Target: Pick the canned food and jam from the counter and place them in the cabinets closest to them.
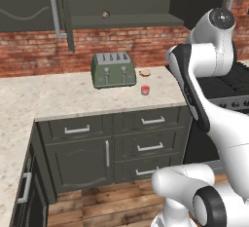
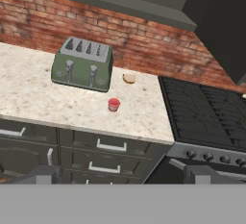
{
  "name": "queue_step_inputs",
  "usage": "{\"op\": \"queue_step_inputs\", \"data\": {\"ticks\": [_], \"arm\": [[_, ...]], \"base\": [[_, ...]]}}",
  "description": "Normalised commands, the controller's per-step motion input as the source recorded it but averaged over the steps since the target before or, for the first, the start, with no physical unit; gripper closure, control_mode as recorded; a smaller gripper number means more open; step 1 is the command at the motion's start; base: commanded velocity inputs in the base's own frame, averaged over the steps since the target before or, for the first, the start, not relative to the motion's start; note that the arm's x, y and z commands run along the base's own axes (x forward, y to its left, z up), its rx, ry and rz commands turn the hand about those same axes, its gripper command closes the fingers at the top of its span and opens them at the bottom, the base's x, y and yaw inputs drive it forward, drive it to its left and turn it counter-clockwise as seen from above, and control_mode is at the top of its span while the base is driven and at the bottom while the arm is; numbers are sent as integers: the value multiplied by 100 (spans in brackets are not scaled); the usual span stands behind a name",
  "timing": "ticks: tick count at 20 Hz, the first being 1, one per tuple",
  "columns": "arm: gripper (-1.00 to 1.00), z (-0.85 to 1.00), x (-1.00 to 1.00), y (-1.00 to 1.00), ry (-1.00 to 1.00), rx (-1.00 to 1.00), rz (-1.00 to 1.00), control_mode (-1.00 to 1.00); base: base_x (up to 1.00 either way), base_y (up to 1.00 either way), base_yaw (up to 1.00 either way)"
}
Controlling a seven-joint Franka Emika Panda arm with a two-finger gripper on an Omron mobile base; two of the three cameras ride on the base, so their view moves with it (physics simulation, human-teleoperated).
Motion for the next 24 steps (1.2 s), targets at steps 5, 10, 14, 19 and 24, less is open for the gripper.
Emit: {"op": "queue_step_inputs", "data": {"ticks": [5,10,14,19,24], "arm": [[-100,0,0,0,0,0,0,100],[-100,0,0,0,0,0,0,100],[-100,0,0,0,0,0,0,100],[-100,0,0,0,0,0,0,100],[-100,0,0,0,0,0,0,100]], "base": [[0,40,-2],[0,2,0],[1,0,0],[24,0,0],[43,0,0]]}}
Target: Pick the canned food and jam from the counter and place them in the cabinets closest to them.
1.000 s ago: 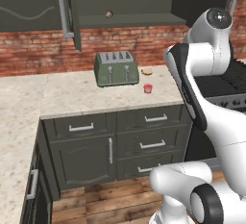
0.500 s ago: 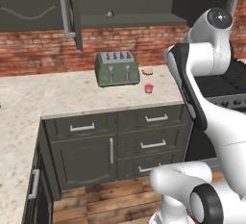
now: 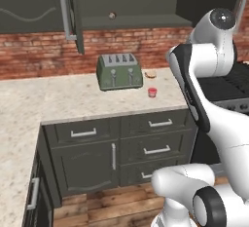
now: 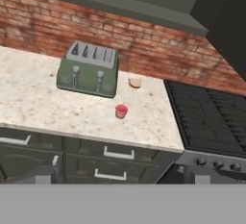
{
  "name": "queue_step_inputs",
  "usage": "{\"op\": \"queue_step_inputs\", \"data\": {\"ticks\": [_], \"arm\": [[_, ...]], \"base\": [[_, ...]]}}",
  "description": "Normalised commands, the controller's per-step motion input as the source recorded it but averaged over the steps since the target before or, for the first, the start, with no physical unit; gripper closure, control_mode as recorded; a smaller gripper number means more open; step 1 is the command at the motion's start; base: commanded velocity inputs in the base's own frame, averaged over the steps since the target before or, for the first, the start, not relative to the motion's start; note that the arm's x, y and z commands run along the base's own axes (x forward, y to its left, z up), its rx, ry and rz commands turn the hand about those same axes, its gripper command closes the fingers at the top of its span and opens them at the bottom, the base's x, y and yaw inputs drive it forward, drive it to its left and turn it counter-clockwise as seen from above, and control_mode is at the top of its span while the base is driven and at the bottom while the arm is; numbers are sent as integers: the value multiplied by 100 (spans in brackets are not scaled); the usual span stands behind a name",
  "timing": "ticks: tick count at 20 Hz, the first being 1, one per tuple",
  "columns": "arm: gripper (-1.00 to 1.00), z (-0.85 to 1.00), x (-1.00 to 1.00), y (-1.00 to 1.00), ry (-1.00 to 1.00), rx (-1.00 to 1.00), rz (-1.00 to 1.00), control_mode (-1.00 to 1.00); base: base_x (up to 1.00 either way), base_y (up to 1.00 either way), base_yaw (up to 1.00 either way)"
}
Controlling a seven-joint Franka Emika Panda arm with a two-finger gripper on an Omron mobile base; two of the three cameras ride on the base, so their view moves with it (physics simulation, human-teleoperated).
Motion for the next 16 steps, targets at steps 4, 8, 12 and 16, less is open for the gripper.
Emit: {"op": "queue_step_inputs", "data": {"ticks": [4,8,12,16], "arm": [[-100,0,0,0,0,0,0,100],[-100,0,0,0,0,0,0,100],[-100,0,0,0,0,0,0,100],[-100,0,0,0,0,0,0,100]], "base": [[50,-1,0],[49,-1,0],[49,-2,0],[52,-3,0]]}}
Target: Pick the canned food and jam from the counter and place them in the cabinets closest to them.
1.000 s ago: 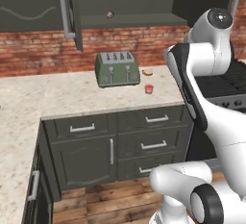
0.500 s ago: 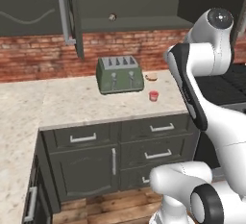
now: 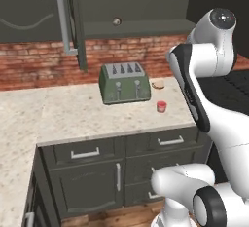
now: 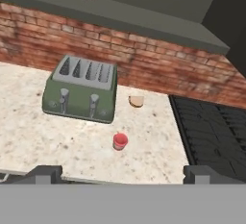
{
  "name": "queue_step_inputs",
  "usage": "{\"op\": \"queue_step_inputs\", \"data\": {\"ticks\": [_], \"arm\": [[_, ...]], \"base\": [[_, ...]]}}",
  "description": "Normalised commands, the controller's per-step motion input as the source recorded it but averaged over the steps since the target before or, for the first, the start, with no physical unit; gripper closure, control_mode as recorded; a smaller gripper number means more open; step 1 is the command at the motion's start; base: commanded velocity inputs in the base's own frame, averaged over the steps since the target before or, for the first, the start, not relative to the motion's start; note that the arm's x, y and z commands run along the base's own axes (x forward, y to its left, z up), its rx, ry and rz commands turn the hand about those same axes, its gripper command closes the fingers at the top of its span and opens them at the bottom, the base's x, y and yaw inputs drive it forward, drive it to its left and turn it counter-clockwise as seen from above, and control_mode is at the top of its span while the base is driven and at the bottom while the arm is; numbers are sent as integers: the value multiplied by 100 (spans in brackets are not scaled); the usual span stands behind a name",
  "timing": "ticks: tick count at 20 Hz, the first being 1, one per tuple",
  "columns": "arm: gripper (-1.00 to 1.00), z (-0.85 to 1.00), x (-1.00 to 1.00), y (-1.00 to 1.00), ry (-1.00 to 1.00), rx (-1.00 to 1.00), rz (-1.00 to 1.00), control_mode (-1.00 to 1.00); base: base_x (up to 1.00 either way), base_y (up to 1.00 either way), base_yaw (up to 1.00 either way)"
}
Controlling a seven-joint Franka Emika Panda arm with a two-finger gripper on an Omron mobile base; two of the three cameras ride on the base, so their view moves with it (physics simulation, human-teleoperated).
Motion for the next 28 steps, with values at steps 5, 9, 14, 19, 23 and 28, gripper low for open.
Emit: {"op": "queue_step_inputs", "data": {"ticks": [5,9,14,19,23,28], "arm": [[-100,0,0,0,0,0,0,100],[-100,0,0,0,0,0,0,100],[-100,0,0,0,0,0,0,100],[-100,0,0,0,0,0,0,100],[-100,-3,0,-1,1,0,0,-100],[-100,-24,0,-4,6,2,0,-100]], "base": [[56,-4,0],[50,-4,0],[45,-3,0],[1,0,0],[0,0,0],[0,0,0]]}}
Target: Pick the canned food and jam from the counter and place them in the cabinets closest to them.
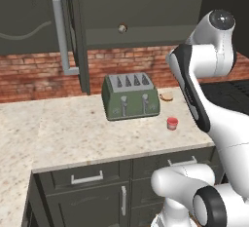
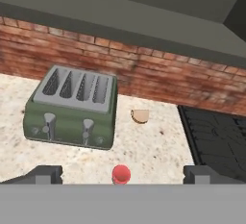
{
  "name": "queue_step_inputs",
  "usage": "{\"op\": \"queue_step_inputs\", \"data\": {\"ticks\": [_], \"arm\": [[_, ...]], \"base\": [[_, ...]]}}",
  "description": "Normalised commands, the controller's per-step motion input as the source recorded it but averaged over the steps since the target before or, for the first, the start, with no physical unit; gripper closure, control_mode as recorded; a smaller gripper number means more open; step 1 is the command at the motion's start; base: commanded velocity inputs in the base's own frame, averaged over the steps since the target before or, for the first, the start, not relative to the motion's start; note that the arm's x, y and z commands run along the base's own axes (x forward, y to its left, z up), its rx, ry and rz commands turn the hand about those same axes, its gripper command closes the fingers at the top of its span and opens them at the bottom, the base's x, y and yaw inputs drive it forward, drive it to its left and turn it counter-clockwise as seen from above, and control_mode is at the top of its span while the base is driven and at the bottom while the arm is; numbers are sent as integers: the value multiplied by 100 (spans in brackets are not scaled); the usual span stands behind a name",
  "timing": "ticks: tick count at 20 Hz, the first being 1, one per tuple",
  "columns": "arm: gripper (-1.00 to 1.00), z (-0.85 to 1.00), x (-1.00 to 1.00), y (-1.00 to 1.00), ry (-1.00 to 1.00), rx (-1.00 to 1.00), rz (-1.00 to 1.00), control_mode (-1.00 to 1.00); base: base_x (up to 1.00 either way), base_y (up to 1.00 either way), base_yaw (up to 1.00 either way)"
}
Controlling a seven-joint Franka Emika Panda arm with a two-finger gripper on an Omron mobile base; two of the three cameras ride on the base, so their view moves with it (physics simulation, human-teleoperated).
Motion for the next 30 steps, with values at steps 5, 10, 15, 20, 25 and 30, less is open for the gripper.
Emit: {"op": "queue_step_inputs", "data": {"ticks": [5,10,15,20,25,30], "arm": [[-100,-34,0,-2,9,2,0,-100],[-100,-34,0,-7,11,4,0,-100],[-100,-37,2,-12,13,7,0,-100],[-100,-36,4,-13,14,9,-1,-100],[-100,-38,18,-4,20,2,-1,-100],[-100,-36,24,-2,21,0,-1,-100]], "base": [[0,0,0],[0,0,0],[0,0,0],[0,0,0],[0,0,0],[0,0,0]]}}
